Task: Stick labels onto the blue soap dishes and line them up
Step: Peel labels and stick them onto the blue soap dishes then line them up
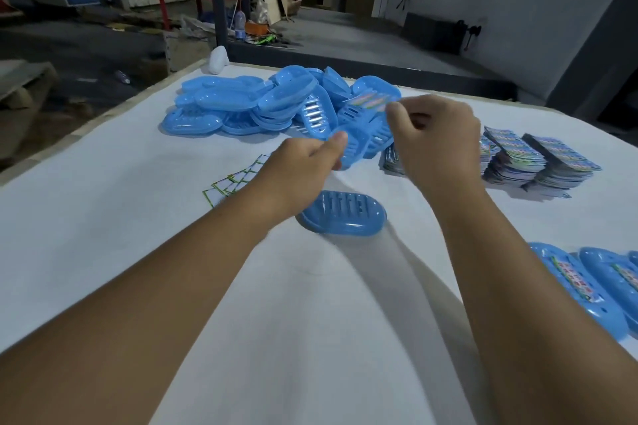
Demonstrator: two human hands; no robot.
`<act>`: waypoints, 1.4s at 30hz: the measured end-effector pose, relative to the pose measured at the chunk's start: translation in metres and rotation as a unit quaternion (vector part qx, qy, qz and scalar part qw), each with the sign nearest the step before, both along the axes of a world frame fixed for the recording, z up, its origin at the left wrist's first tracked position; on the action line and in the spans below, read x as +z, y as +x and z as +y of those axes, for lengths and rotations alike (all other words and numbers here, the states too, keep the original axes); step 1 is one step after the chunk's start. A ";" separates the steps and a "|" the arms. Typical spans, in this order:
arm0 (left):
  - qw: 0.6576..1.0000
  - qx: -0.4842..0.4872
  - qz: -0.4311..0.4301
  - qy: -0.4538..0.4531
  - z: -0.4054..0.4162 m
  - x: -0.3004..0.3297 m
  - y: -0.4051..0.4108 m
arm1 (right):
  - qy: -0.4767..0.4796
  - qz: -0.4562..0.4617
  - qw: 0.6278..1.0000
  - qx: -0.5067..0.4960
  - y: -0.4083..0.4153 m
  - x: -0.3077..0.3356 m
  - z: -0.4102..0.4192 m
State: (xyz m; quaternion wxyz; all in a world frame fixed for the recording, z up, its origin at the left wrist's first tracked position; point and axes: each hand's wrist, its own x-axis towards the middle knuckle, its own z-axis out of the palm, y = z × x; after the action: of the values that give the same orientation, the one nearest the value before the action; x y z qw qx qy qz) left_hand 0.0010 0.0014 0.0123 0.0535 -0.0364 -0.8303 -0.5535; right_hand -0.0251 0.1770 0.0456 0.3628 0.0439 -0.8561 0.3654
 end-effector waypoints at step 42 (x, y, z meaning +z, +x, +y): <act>0.991 0.087 -0.007 0.105 -0.019 0.012 -0.011 | -0.281 -0.235 0.900 0.237 -0.007 -0.016 -0.014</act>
State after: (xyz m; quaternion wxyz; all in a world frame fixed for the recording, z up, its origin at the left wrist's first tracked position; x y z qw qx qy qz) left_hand -0.0099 -0.0178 0.0242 0.0988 0.0455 -0.7681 -0.6310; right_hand -0.0325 0.1634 0.0297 0.0506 0.0546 -0.7425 0.6657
